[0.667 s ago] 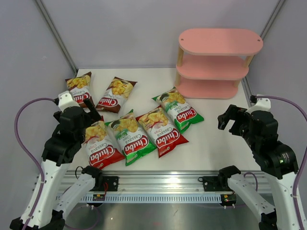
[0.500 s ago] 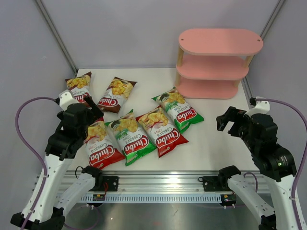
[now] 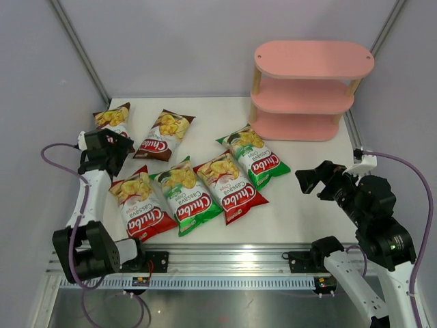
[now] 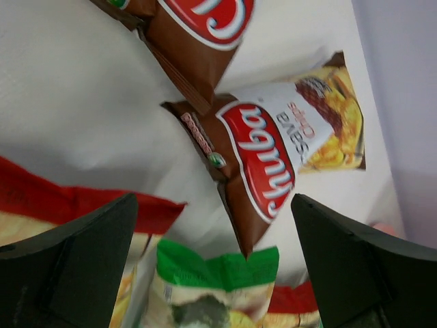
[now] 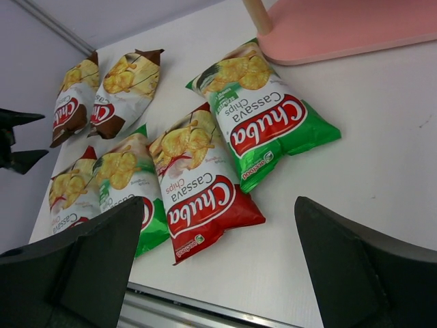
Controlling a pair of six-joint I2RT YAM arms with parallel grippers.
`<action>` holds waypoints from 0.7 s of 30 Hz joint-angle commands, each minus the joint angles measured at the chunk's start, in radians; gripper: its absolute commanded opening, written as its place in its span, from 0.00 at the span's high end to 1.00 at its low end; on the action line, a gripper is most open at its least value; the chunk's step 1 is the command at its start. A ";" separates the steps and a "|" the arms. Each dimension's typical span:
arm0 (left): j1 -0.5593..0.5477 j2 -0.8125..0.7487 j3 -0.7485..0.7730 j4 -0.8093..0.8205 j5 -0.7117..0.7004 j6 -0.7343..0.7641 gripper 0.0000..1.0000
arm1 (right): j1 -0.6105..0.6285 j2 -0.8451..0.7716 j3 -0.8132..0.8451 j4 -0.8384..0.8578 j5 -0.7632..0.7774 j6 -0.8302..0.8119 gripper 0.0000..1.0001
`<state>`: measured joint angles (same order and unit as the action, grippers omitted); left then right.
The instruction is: Place and organize the chips bags onto the shelf
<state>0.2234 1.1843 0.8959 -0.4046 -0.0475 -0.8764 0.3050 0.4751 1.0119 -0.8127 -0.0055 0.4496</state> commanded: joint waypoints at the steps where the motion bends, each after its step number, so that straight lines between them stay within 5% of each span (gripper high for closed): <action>1: 0.083 0.102 -0.037 0.280 0.212 -0.094 0.01 | 0.006 0.005 0.008 0.053 -0.096 0.014 0.01; 11: 0.198 0.421 -0.048 0.671 0.267 -0.228 0.01 | 0.005 0.002 0.008 0.027 -0.152 -0.031 0.00; 21: 0.225 0.597 -0.020 0.894 0.236 -0.289 0.01 | 0.006 0.022 0.004 0.029 -0.226 -0.063 0.01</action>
<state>0.4416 1.7496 0.8597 0.3107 0.1802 -1.1358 0.3058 0.4801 1.0119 -0.8062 -0.1802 0.4171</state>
